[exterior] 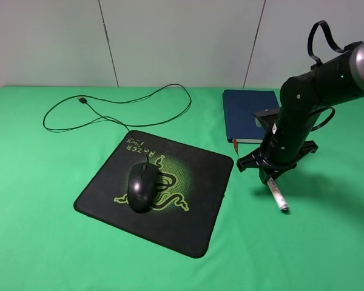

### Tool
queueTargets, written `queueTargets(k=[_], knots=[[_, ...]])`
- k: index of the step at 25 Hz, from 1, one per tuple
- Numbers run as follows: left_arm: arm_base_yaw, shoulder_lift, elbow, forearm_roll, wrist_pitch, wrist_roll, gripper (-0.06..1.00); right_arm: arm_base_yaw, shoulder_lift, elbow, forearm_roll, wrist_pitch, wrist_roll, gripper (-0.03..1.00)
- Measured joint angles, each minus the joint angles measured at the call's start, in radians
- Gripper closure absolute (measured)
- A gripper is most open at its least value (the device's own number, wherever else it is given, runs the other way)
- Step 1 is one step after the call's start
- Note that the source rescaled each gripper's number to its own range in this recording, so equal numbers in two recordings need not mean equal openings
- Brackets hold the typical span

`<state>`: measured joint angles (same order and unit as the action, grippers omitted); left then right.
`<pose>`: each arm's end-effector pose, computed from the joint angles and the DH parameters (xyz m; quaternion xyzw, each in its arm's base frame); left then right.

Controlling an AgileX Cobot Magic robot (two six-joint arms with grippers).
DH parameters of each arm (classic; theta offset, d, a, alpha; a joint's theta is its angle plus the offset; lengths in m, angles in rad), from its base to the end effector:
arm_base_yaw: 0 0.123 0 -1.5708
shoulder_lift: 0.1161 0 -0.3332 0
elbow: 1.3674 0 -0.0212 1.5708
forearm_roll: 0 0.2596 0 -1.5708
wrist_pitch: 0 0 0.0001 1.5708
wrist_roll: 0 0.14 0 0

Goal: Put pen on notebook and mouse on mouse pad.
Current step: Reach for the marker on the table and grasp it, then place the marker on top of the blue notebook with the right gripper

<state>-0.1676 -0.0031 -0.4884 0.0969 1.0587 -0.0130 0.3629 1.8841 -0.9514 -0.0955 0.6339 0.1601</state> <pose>0.0005 0.0119 0.2561 0.0643 0.8515 0.0015 0.5204 0.3205 0.1132 0.1066 -0.1379 0.9889 -0.0172 0.0519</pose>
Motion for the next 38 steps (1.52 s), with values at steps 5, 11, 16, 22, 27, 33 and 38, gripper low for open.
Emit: queueTargets(k=[5, 11, 16, 22, 27, 33, 38], knots=[[0.000, 0.000, 0.000, 0.000, 0.001, 0.000, -0.01, 0.000, 0.000, 0.000, 0.006, 0.006, 0.000, 0.97], [0.000, 0.000, 0.000, 0.000, 0.001, 0.000, -0.01, 0.000, 0.001, -0.060, 0.024, 0.095, 0.001, 0.97], [0.000, 0.000, 0.000, 0.000, 0.001, 0.000, -0.01, 0.000, -0.027, -0.148, 0.033, 0.194, 0.001, 0.97], [0.000, 0.000, 0.000, 0.000, 0.001, 0.000, -0.01, 0.000, -0.072, -0.281, 0.075, 0.299, -0.010, 0.97], [0.000, 0.000, 0.000, 0.000, 0.001, 0.000, -0.01, 0.000, -0.066, -0.431, 0.122, 0.374, -0.079, 0.97], [0.000, 0.000, 0.000, 0.000, 0.001, 0.000, -0.01, 0.000, 0.055, -0.645, 0.124, 0.457, -0.094, 0.97], [0.000, 0.000, 0.000, 0.000, 0.001, 0.000, -0.01, 0.000, 0.176, -0.812, 0.124, 0.489, -0.099, 0.97]])
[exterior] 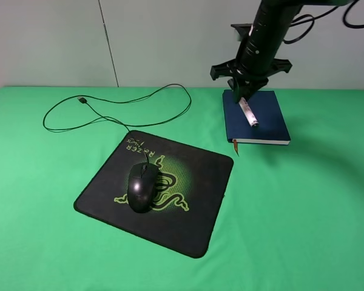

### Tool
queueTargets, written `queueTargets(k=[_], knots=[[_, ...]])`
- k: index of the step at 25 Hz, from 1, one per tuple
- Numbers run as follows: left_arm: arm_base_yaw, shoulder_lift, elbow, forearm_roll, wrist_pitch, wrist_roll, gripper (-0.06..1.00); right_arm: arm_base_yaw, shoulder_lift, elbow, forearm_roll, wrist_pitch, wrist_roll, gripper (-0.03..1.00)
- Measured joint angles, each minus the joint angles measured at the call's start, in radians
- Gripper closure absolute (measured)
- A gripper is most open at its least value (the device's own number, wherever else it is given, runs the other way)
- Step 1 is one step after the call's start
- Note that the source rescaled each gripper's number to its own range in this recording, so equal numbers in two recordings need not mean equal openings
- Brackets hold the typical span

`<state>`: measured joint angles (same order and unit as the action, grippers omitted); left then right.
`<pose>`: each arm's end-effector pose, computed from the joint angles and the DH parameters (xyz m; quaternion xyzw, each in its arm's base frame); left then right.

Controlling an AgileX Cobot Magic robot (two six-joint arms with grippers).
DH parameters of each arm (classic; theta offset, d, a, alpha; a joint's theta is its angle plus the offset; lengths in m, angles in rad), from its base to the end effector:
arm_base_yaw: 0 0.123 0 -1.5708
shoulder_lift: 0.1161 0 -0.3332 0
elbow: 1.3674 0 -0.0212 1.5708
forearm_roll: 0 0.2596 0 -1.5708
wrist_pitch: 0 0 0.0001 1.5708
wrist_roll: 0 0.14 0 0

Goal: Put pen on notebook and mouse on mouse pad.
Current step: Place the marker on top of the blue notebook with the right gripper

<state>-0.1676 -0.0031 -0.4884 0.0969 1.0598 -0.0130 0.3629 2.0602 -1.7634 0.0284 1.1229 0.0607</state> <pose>0.0004 0.0119 0.2559 0.0643 0.8518 0.0015 0.5200 0.4484 0.1741 0.2277 -0.1449 0.9822 0.0381 0.1134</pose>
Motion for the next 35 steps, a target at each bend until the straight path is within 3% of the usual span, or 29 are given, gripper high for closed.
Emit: queueTargets(k=[10, 18, 30, 32, 35], knots=[[0.000, 0.000, 0.000, 0.000, -0.001, 0.000, -0.01, -0.101, 0.261, -0.298, -0.008, 0.039, -0.002, 0.97], [0.000, 0.000, 0.000, 0.000, -0.001, 0.000, -0.01, -0.185, 0.327, -0.310, -0.015, 0.042, -0.002, 0.97], [0.000, 0.000, 0.000, 0.000, -0.001, 0.000, -0.01, -0.187, 0.331, -0.311, -0.022, 0.034, -0.006, 0.97], [0.000, 0.000, 0.000, 0.000, -0.001, 0.000, -0.01, -0.187, 0.331, -0.311, -0.021, 0.033, -0.006, 0.88], [0.000, 0.000, 0.000, 0.000, -0.001, 0.000, -0.01, -0.187, 0.331, -0.312, -0.014, 0.030, -0.006, 0.27]])
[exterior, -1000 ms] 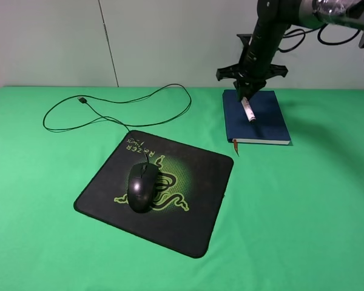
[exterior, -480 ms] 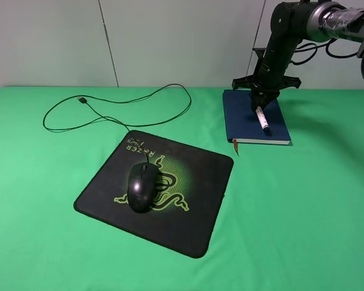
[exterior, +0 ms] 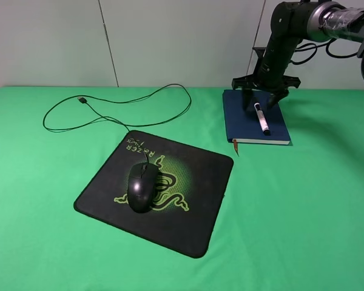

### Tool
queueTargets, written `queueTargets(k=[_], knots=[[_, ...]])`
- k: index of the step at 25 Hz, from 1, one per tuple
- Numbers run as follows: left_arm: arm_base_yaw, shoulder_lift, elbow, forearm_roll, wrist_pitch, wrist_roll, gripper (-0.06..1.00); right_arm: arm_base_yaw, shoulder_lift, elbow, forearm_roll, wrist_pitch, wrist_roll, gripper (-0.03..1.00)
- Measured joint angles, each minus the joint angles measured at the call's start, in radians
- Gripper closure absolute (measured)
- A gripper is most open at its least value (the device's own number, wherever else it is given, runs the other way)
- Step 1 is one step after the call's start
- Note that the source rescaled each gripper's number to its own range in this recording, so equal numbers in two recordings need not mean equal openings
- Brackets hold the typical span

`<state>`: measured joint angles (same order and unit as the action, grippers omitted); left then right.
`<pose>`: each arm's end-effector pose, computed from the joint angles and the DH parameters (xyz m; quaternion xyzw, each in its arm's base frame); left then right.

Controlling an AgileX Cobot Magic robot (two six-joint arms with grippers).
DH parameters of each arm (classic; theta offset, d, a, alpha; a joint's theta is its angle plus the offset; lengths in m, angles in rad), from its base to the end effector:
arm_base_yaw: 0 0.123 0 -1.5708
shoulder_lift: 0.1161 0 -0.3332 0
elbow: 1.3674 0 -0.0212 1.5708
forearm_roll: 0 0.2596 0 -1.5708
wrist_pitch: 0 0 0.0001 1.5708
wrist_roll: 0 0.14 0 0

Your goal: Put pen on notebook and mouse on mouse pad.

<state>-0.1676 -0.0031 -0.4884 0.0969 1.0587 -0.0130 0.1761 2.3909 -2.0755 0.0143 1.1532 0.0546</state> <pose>0.0005 0.0119 0.2561 0.0643 0.8515 0.0015 0.5204 0.5434 0.0986 0.1450 -0.0582 0.9938 0.0176 0.0932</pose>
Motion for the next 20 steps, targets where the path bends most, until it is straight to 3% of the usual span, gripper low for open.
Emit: queueTargets(k=[2, 5, 20], knots=[[0.000, 0.000, 0.000, 0.000, 0.000, 0.000, -0.01, 0.000, 0.000, 0.000, 0.000, 0.006, 0.000, 0.07], [0.000, 0.000, 0.000, 0.000, 0.000, 0.000, -0.01, 0.000, 0.000, 0.000, 0.000, 0.008, 0.000, -0.01], [0.000, 0.000, 0.000, 0.000, 0.001, 0.000, -0.01, 0.000, 0.000, 0.000, 0.001, 0.007, 0.000, -0.03]])
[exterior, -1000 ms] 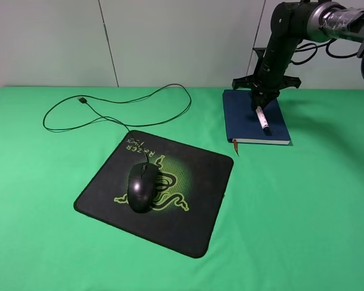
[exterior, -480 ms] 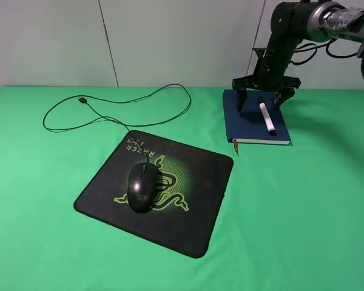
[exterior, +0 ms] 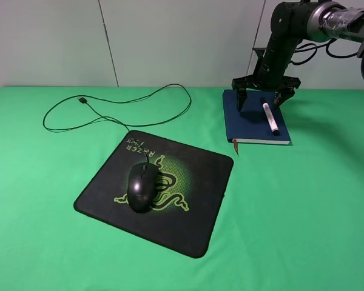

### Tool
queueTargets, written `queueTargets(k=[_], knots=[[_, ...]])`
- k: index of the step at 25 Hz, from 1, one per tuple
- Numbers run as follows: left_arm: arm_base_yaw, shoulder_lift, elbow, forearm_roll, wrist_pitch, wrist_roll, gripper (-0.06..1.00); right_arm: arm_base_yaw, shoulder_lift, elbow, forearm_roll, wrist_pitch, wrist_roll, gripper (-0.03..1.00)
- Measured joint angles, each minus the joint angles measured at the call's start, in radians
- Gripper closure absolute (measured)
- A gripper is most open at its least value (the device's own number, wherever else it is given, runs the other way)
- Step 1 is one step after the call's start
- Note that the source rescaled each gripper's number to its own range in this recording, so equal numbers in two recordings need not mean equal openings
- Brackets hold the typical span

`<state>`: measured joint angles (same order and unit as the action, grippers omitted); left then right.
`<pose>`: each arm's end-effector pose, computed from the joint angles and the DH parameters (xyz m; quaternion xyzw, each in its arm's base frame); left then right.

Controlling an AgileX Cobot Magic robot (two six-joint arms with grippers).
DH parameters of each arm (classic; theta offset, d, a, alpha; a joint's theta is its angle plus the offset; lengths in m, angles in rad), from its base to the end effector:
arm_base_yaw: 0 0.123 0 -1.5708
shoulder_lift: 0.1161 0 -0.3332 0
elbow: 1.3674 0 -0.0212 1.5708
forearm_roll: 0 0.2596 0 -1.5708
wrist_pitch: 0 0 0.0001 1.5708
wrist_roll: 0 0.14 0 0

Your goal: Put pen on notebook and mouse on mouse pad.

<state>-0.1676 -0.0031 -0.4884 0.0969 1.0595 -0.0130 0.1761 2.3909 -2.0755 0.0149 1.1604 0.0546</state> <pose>0.0004 0.0119 0.2560 0.0643 0.8517 0.0015 0.5201 0.5424 0.0985 0.1448 -0.0581 0.9941 0.0175 0.0896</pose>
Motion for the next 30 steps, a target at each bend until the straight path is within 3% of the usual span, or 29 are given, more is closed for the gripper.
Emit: queueTargets(k=[12, 21, 30], knots=[[0.000, 0.000, 0.000, 0.000, 0.000, 0.000, -0.01, 0.000, -0.013, -0.085, -0.015, 0.048, 0.000, -0.03], [0.000, 0.000, 0.000, 0.000, 0.000, 0.000, -0.01, 0.000, -0.172, -0.082, -0.005, 0.057, 0.000, -0.03], [0.000, 0.000, 0.000, 0.000, -0.001, 0.000, -0.01, 0.000, -0.495, 0.173, -0.002, 0.055, 0.000, -0.03]])
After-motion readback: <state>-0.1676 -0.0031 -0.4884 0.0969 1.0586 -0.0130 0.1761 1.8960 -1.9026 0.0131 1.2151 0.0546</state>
